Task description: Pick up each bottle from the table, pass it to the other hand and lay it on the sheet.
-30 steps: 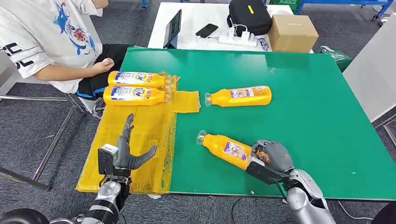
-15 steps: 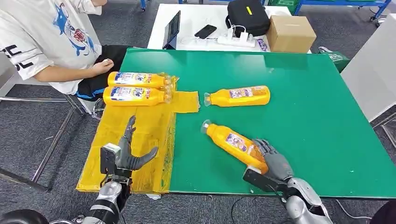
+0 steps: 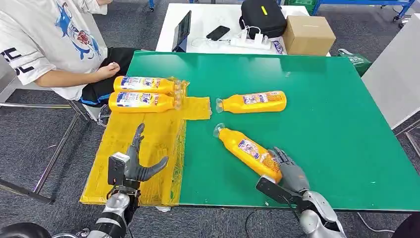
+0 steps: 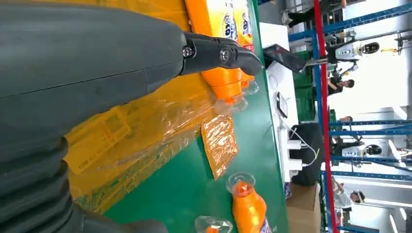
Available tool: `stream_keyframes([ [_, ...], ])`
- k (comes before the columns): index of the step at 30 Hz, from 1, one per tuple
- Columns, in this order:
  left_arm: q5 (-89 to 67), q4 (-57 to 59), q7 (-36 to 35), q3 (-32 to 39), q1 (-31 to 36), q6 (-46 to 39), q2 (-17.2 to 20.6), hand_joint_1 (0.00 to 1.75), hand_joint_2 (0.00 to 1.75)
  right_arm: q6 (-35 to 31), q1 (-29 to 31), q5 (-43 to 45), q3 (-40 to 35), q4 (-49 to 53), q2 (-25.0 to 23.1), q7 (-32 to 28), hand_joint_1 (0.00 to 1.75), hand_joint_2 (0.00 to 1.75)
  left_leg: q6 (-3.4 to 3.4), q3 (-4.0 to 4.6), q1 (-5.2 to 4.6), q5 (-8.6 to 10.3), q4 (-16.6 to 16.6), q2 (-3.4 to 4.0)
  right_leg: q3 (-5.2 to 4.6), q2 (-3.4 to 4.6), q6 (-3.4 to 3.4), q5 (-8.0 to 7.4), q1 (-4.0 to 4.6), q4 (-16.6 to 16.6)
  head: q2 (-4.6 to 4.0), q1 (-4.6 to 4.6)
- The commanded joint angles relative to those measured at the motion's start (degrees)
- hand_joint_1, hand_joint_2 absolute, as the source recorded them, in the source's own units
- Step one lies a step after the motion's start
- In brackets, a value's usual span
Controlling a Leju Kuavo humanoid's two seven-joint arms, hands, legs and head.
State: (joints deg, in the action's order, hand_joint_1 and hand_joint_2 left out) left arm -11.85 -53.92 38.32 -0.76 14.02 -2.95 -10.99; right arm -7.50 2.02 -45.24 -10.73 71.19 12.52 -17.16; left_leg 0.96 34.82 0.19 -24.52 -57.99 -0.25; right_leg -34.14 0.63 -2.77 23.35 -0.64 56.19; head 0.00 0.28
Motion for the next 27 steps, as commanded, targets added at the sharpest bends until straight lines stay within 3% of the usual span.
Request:
stream_keyframes([
  [1,0.3,0.7,0.0,-0.2,0.4,0.0,0.5,0.0,1.75,-1.0,0.9,0.5,3.0,-1.6,-4.0,-0.1,0.0,1.75,-0.05,-0.09,0.04,-0.05,0.0,0.05,0.11,-0.03,0.1,0.02,0.06,0.0,0.0,0.02],
  [11,0.7,1.7,0.2,-0.4,0.0,0.5,0.5,0.0,1.75,-9.2,1.0,3.8,5.8,2.3,-8.8,-4.2,0.0,1.75,-0.05,0.05,0.0,-0.05,0.0,0.04,-0.04,0.03,0.08,0.04,0.02,0.0,0.0,0.02],
  [21,0.7,1.7,0.2,-0.4,0.0,0.5,0.4,0.0,1.75,-9.2,1.1,3.8,5.7,2.3,-8.9,-4.2,0.0,1.75,-0.04,0.08,0.02,-0.06,0.0,0.0,-0.04,-0.01,0.07,0.05,0.03,0.0,0.0,0.02],
  [27,1.1,1.5,0.0,-0.9,-0.4,0.3,0.5,0.0,1.75,-11.8,1.2,8.4,7.6,4.0,-11.8,-6.8,0.0,1.75,-0.05,0.11,0.0,-0.05,0.0,0.02,-0.08,0.02,0.08,0.05,0.02,0.0,0.0,0.02],
])
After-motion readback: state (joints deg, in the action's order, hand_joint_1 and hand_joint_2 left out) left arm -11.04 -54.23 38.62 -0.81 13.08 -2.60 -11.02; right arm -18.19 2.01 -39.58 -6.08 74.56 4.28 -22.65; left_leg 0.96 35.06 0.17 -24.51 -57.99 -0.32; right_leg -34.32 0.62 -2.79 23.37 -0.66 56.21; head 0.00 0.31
